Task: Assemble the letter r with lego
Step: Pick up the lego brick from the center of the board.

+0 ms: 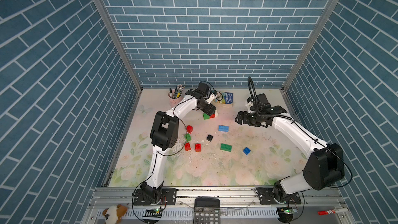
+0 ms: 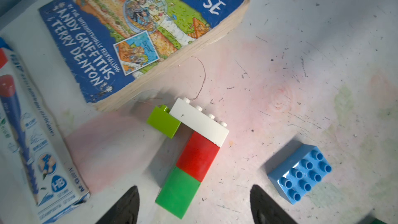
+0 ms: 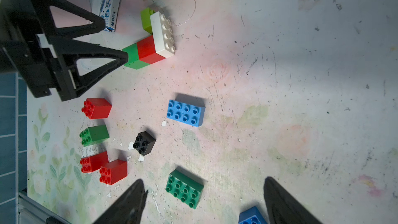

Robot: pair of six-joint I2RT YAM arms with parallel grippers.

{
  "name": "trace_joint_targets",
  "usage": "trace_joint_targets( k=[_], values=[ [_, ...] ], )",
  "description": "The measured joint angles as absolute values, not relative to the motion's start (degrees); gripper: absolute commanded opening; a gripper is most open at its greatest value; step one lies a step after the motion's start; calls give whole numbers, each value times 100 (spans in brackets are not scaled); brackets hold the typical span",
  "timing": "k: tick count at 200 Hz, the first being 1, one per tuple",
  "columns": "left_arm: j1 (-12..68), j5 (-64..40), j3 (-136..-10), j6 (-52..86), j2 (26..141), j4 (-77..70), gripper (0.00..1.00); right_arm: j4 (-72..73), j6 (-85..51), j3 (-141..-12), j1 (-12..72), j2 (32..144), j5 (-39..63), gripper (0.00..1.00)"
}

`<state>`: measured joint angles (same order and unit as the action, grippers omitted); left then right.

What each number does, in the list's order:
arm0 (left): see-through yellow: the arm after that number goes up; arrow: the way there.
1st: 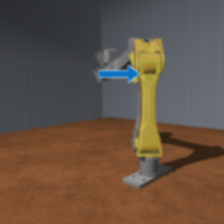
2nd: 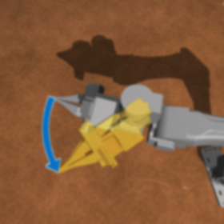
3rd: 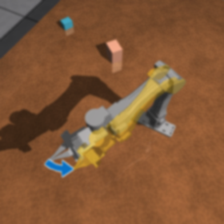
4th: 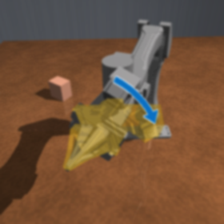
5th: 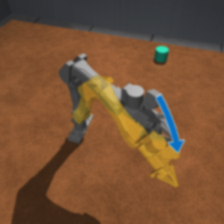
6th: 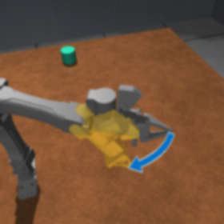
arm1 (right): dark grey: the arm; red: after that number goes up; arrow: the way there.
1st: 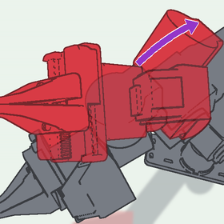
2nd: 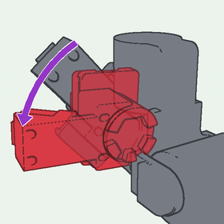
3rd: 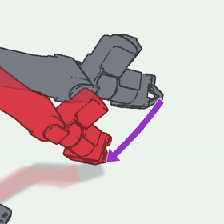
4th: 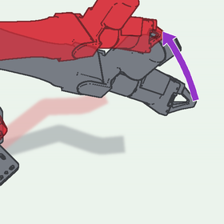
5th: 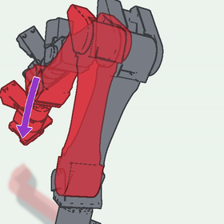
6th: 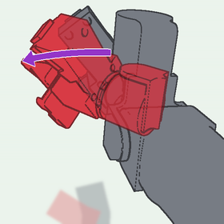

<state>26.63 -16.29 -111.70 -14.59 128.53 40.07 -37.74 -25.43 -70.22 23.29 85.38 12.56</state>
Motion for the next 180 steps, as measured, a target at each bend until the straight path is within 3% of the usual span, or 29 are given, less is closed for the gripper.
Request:
trace_joint_targets(
  k=[180],
  values=[
    [2659,-1623,-11913,-2338,13629,4574,70,-3883,-2543,-7022,2091,8368,1422,87]
  ],
)
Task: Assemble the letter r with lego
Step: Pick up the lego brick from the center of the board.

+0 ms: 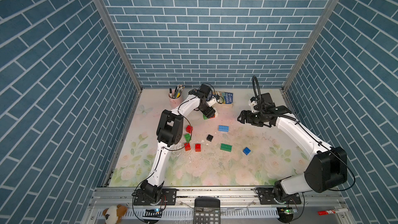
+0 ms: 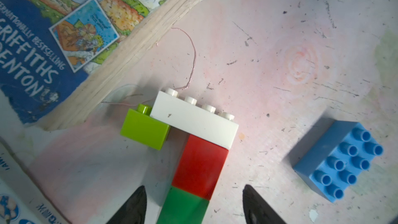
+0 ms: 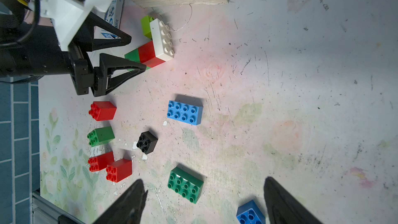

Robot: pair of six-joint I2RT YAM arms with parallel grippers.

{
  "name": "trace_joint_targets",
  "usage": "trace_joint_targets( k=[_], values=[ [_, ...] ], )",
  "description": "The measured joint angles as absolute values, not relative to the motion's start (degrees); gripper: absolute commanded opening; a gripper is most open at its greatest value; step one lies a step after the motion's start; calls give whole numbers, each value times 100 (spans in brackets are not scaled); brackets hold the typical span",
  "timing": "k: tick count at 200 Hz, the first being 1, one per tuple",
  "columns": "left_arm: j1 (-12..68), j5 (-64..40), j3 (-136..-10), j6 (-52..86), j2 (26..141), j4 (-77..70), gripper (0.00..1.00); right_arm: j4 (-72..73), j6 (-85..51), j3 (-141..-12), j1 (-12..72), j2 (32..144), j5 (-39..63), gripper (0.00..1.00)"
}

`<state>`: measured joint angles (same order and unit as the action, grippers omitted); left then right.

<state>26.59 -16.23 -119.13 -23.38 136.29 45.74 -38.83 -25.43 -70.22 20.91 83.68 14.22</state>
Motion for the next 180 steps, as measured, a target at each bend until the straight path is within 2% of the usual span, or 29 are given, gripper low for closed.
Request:
trace_joint_targets(
  k=[40,88,125,180],
  values=[
    [2659,-1505,-11913,-2392,13760,4552,63,-3883,-2543,-7022,2071,8370,1424,87],
    [2683,-1457,-11913,-2416,13760,4418,60,-3885,-2543,-7024,2064,8416,1422,86],
    [2722,-1422,-11933,-2438,13797,4386,51,-3909,-2543,-7022,2053,8427,1420,87],
    [2764,-1372,-11961,-2473,13872,4383,45,-3918,-2543,-7024,2034,8427,1424,87]
  ],
)
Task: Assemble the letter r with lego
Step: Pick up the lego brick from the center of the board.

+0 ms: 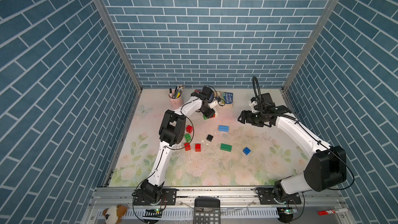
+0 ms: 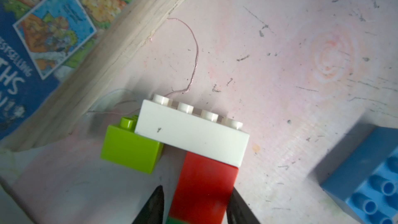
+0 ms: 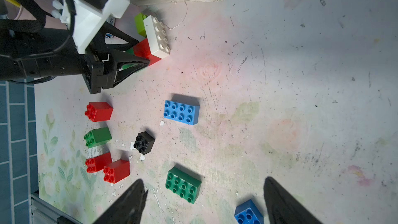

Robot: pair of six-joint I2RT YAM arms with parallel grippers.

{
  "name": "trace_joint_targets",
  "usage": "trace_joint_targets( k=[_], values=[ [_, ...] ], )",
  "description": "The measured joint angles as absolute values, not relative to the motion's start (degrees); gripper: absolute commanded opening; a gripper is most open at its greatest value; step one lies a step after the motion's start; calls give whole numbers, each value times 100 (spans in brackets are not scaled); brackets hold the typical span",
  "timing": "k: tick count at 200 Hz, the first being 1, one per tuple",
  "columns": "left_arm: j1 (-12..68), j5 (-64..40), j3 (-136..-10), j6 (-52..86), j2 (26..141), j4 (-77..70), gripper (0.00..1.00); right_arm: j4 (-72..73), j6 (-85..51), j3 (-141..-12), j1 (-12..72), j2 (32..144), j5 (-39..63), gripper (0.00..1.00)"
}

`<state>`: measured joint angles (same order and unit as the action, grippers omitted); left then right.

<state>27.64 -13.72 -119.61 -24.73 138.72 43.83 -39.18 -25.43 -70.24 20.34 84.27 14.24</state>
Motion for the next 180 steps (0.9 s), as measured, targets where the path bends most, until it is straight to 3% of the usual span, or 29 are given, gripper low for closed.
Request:
trace_joint_targets(
  k=[15,65,120,148,180],
  values=[
    [2770,-1350,-11961,-2484,13872,4386,41,-3918,-2543,-7022,2023,8427,1424,87],
    [2777,-1238,-11961,-2458,13876,4386,41,-3918,-2543,-7022,2005,8427,1439,86],
    [2779,-943,-11957,-2283,13876,4383,65,-3918,-2543,-7022,1990,8427,1444,87],
    [2790,-854,-11867,-2222,13876,4359,64,-3916,-2543,-7022,1988,8425,1463,87],
    [2827,-810,-11775,-2167,13876,4362,52,-3916,-2543,-7022,1981,8425,1481,87]
  ],
)
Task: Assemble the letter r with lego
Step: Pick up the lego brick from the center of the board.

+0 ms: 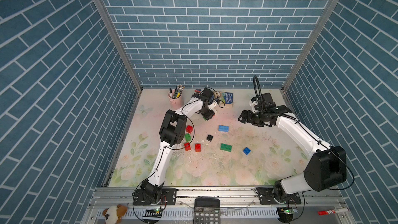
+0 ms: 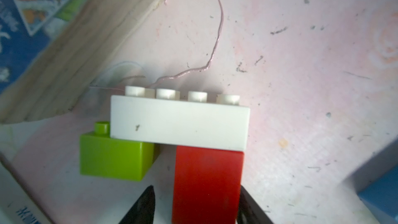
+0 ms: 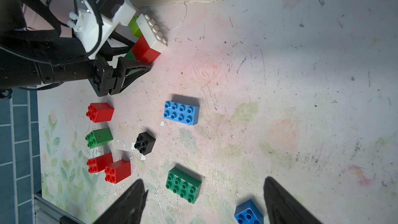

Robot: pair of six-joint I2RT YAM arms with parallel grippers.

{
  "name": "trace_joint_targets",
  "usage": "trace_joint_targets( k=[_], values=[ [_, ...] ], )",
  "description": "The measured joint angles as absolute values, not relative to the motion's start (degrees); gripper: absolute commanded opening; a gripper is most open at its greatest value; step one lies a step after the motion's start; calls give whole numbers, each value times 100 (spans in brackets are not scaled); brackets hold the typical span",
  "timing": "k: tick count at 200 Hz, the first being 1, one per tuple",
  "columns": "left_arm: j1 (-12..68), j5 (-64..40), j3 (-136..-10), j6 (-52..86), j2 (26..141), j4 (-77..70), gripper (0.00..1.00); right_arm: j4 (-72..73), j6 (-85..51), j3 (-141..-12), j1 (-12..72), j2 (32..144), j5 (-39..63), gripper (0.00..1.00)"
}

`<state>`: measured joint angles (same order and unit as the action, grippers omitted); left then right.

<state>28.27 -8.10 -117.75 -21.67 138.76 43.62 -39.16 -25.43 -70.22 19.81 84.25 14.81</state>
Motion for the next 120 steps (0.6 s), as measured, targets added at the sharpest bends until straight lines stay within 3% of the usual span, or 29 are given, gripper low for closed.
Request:
trace_joint_targets(
  k=[66,120],
  values=[
    [2880,-773,-11767,-2137,13876,4327,32,-3898,-2543,-7011,1942,8385,1483,87],
    [2880,-923,-11533,-2126,13753,4174,31,-3815,-2550,-6869,1914,8350,1500,86]
  ],
)
